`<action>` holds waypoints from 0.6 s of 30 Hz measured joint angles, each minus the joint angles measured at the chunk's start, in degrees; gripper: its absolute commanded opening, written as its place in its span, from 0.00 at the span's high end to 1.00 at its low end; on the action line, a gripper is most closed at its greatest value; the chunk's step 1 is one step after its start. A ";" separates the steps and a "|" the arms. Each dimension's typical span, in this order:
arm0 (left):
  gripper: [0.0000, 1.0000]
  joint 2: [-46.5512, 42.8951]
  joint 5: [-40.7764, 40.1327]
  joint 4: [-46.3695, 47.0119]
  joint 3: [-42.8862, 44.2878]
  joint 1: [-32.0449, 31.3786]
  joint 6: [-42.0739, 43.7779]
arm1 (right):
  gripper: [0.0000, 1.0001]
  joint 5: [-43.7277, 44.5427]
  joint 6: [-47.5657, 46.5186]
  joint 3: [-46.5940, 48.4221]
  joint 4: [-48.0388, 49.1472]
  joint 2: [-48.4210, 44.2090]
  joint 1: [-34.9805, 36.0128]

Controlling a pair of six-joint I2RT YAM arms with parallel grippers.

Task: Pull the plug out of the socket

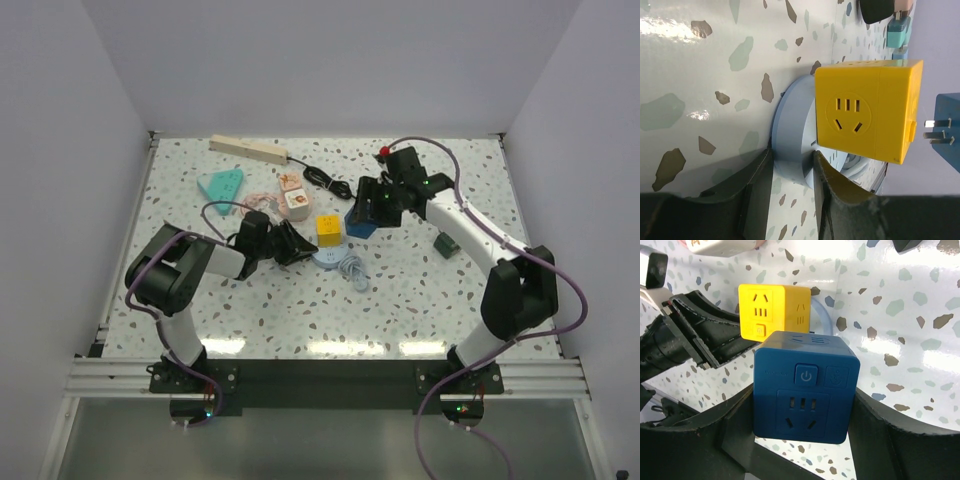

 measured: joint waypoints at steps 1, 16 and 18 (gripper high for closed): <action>1.00 0.00 0.00 0.02 0.00 0.00 0.00 | 1.00 -0.04 -0.24 0.00 -0.22 0.02 0.04; 1.00 -1.09 -0.15 -0.74 0.02 0.00 0.46 | 1.00 25.64 -0.31 9.46 -8.81 12.74 -14.47; 1.00 -1.36 -0.15 -1.07 0.02 0.00 0.46 | 1.00 27.17 -0.09 12.15 -9.62 16.59 -16.11</action>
